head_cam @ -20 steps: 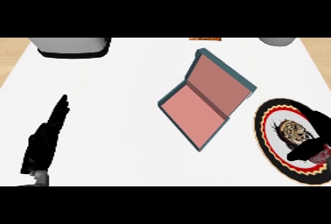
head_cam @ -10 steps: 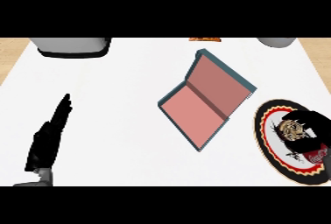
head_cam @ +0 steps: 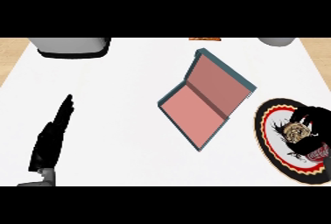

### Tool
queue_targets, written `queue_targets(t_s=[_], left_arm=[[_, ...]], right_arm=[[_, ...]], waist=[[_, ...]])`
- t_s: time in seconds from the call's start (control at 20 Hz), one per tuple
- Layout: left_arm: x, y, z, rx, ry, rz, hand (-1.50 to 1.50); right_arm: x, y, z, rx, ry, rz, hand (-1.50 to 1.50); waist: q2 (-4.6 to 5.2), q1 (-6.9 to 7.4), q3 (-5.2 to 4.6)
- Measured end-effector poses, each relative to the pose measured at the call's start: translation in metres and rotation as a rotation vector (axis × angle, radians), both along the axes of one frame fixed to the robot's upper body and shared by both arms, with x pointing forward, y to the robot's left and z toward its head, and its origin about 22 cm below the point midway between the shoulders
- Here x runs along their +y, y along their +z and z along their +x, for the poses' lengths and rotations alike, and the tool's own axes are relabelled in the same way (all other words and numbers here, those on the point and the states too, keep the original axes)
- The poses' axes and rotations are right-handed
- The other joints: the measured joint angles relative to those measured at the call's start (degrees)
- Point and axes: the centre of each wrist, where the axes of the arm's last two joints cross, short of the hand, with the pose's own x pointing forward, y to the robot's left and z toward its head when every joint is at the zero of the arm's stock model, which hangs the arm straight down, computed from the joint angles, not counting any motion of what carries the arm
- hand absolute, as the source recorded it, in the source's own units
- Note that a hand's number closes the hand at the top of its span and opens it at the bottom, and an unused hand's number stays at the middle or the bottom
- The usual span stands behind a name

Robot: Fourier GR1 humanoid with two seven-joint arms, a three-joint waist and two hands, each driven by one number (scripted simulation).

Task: Pick the cupcake from the plate and place it in the cardboard box

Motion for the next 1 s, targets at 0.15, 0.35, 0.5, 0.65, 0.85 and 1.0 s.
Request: queue_targets(t_s=[0.15, 0.35, 0.5, 0.65, 0.85, 1.0], left_arm=[[0.002, 0.008, 0.003, 0.002, -0.001, -0.004, 0.0], [0.004, 0.003, 0.001, 0.001, 0.004, -0.005, 0.0], [0.008, 0.004, 0.002, 0.001, 0.002, -0.002, 0.0], [0.008, 0.007, 0.003, 0.0, 0.004, -0.003, 0.0], [0.008, 0.002, 0.004, 0.005, 0.008, -0.004, 0.0], [0.008, 0.0, -0.002, 0.008, 0.01, -0.004, 0.0]], right_arm=[[-0.007, 0.005, -0.004, -0.024, 0.097, -0.046, 1.5], [-0.016, 0.016, -0.006, -0.066, 0.215, -0.111, 1.5], [-0.027, 0.021, -0.014, -0.116, 0.256, -0.147, 1.5], [-0.022, 0.035, -0.015, -0.176, 0.259, -0.153, 1.5], [-0.024, 0.063, -0.014, -0.269, 0.308, -0.057, 1.5], [-0.013, 0.083, -0.01, -0.379, 0.367, 0.083, 1.5]], waist=[[0.05, -0.01, 0.15], [0.11, 0.01, 0.23], [0.1, -0.13, 0.25], [0.08, -0.18, 0.26], [-0.02, -0.51, 0.24], [-0.21, -0.6, 0.24]])
